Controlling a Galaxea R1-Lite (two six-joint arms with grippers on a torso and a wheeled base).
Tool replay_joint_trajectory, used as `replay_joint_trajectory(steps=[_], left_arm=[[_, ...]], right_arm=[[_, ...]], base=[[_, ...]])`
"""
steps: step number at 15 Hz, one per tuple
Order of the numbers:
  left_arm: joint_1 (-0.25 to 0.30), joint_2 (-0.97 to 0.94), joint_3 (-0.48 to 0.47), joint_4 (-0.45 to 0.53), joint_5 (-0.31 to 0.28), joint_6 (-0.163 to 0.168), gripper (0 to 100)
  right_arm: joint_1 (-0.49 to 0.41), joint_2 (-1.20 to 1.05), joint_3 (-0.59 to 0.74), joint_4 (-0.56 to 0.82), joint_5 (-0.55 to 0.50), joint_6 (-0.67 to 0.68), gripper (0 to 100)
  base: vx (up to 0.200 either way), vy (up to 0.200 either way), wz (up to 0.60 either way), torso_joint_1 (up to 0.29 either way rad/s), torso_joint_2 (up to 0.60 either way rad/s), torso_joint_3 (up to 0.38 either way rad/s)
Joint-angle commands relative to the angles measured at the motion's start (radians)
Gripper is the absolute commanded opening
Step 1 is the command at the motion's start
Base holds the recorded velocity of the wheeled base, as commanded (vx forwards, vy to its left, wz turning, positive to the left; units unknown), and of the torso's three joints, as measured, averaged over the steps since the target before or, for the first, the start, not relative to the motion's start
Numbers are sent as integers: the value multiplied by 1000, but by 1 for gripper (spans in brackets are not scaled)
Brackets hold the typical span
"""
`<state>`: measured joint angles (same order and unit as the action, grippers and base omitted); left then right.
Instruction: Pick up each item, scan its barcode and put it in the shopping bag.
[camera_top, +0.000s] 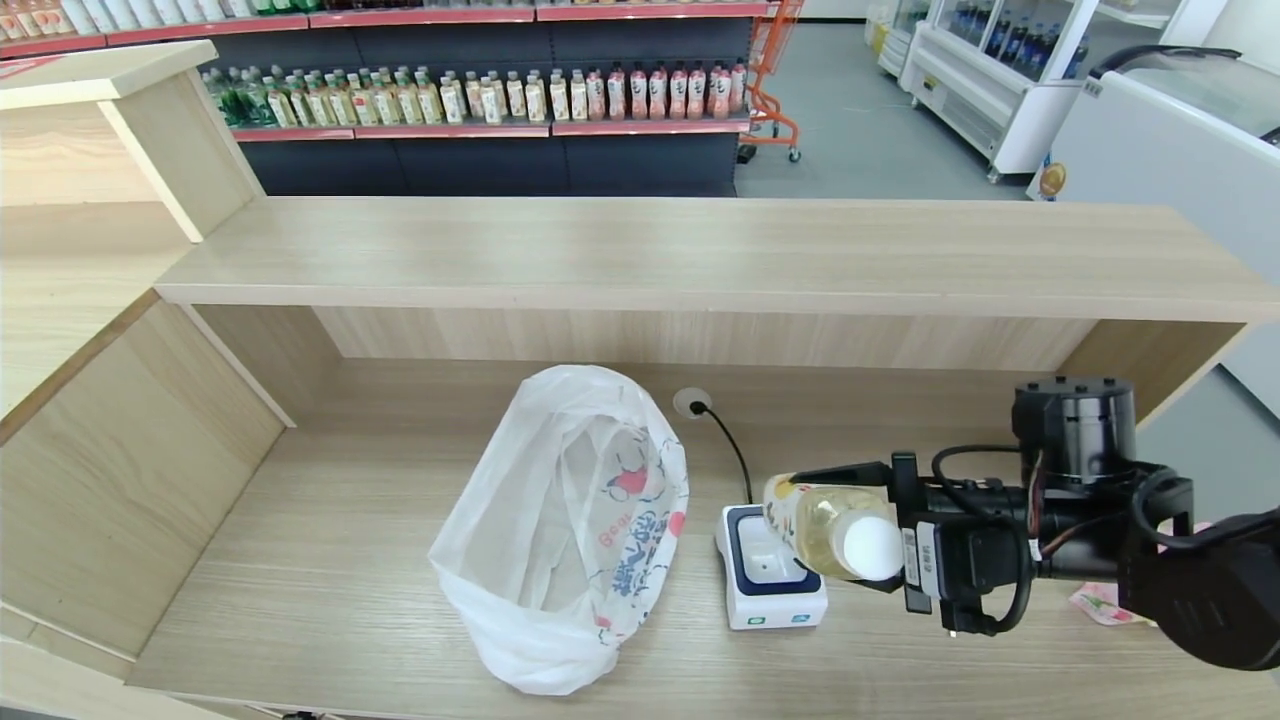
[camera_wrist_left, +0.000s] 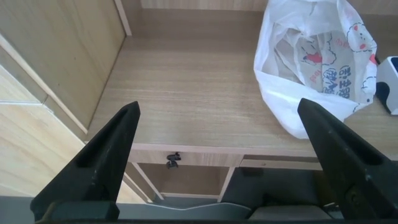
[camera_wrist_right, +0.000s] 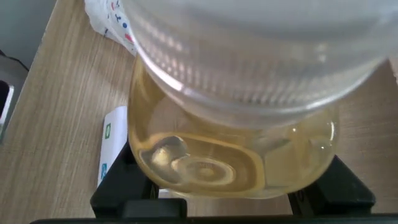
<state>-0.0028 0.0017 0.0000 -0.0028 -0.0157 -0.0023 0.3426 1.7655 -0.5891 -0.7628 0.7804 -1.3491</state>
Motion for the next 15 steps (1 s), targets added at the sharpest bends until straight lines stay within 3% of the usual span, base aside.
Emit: replay_joint_trajectory(steps=[1, 15], left_arm=[[0, 0, 0, 0, 0, -1, 100], [0, 0, 0, 0, 0, -1, 100]], right_arm=[[3, 51, -26, -1, 7, -5, 0], [32, 132, -78, 8, 3, -157, 0]], base=[[0, 0, 0, 0, 0, 0], [0, 0, 0, 0, 0, 0]])
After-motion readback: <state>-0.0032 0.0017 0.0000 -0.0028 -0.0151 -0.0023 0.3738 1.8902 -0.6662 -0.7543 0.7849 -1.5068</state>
